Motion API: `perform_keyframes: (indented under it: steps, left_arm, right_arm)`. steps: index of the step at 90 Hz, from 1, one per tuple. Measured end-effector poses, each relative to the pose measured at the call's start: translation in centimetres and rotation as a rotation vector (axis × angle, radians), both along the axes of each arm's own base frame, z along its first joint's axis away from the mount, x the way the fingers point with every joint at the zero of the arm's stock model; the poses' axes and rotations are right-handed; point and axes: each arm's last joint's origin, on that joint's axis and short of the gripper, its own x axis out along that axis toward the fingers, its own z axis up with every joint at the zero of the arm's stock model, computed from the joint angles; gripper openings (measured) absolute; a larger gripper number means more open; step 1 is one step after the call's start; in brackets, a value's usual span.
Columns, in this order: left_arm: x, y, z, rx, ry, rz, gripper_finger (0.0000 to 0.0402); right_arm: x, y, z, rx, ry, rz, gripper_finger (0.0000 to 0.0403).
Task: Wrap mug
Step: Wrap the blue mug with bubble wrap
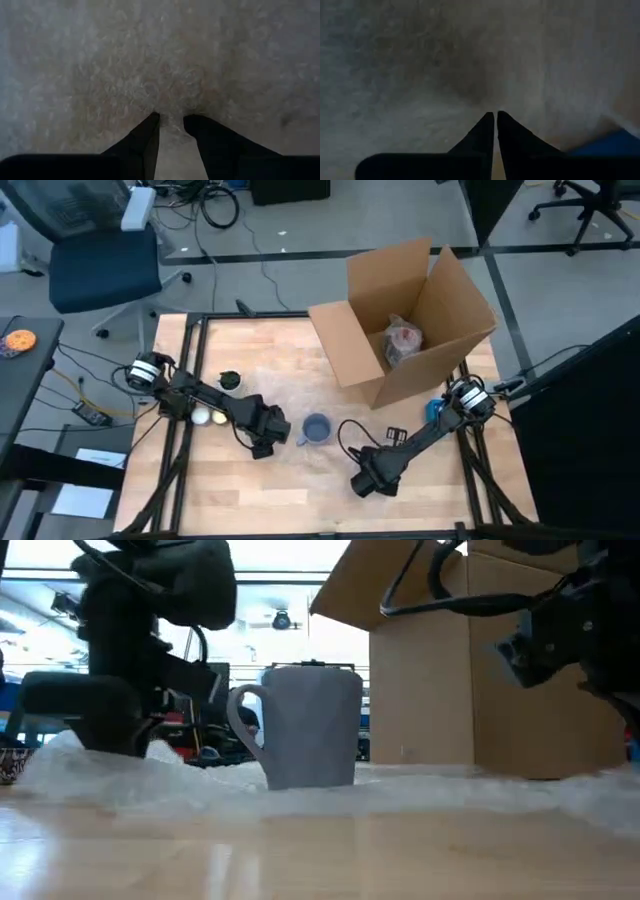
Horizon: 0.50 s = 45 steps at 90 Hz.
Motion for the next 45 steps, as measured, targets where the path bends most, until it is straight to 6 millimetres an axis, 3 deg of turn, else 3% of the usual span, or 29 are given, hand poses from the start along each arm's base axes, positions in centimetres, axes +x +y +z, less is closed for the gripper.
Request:
perform_keyframes:
  steps: [14,30,45]
  left_arm:
    - [-0.5,-1.2,0.0,-0.036,0.019,0.001,0.0108]
    - [-1.0,-2.4,0.0,-0.099,0.042,0.015,0.0108]
    - [-1.0,-3.7,0.6,-0.149,0.067,-0.006,0.0108]
  right_arm:
    - [0.1,0.8,1.0,0.002,-0.023,-0.013,0.0000]
    - [1.2,2.3,1.2,0.129,-0.148,0.013,0.0000]
    - [1.1,3.1,1.2,0.233,-0.117,0.013,0.0000]
